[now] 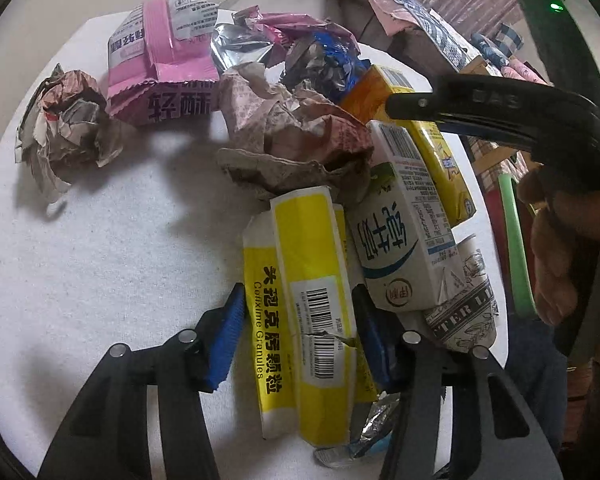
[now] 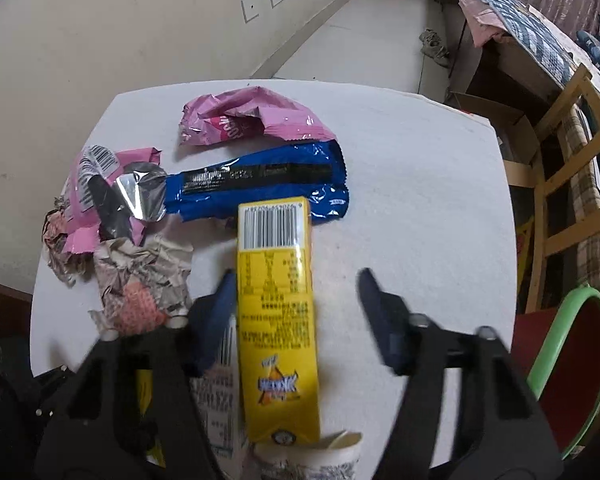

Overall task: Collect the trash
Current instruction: 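Grasp the yellow juice box with the right tool while the left tool grasps the yellow packet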

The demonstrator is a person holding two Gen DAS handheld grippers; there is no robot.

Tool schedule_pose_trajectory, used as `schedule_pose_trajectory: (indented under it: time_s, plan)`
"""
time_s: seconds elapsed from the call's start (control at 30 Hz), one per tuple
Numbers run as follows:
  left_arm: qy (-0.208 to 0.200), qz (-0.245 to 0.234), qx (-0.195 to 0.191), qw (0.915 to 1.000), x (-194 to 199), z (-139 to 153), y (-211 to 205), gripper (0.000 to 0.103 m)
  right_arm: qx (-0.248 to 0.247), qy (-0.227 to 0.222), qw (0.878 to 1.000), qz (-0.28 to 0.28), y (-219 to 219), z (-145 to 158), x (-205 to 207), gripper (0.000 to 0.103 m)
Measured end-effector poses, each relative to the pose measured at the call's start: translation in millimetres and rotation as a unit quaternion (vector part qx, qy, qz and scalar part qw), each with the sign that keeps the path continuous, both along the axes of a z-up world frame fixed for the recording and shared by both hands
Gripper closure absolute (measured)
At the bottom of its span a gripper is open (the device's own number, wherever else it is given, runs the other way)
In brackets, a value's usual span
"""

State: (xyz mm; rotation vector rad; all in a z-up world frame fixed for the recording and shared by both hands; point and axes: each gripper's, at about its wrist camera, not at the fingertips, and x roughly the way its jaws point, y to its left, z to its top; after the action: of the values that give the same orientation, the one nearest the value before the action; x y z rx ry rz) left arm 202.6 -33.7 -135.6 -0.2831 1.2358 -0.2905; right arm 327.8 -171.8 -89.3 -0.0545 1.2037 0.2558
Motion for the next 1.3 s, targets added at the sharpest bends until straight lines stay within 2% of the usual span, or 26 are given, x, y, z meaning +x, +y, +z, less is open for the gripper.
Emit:
schedule_pose_trajectory:
  time_s: [0.07, 0.17, 0.2, 0.23, 0.27, 0.47, 0.83, 1.3]
  plan:
    - [0.001, -0.002, -0.002, 1.0, 0.2, 0.4, 0.5, 0.054, -0.003, 0.004, 1.0, 0.005, 3.7, -3.4, 3.3, 0.052]
    - [-0.002, -0.007, 0.001, 1.0, 1.0, 0.1, -2.0, 0.054, -0.004, 0.019, 1.0, 0.01, 6.7, -11.4, 6.2, 0.052]
    - [-0.003, -0.009, 0.002, 1.0, 1.4, 0.2, -1.2, 0.055, -0.005, 0.022, 1.0, 0.01, 7.2, -13.3, 6.4, 0.055]
    - [-0.003, -0.01, 0.001, 0.9999, 2.1, 0.2, -2.7, 0.056, -0.002, 0.023, 1.0, 0.009, 6.7, -14.2, 6.4, 0.067]
    - [-0.003, -0.009, -0.001, 1.0, 1.8, 0.3, -2.6, 0.057, -0.001, 0.022, 1.0, 0.007, 6.0, -13.5, 5.7, 0.069]
    - [-0.01, -0.004, 0.004, 0.9999, -0.2, 11.6, -1.2, 0.063, 0.005, -0.007, 1.0, 0.001, 0.9, 10.9, -2.8, 0.069]
    - [-0.043, 0.014, 0.015, 0.9989, -25.9, 51.9, 9.3, 0.064, 0.019, -0.061, 0.998, -0.004, -9.6, 72.8, -46.9, 0.069]
    - [-0.102, 0.016, 0.03, 0.9942, -59.5, 115.2, 9.4, 0.064, 0.038, -0.085, 0.995, -0.02, -37.5, 109.1, -126.7, 0.069]
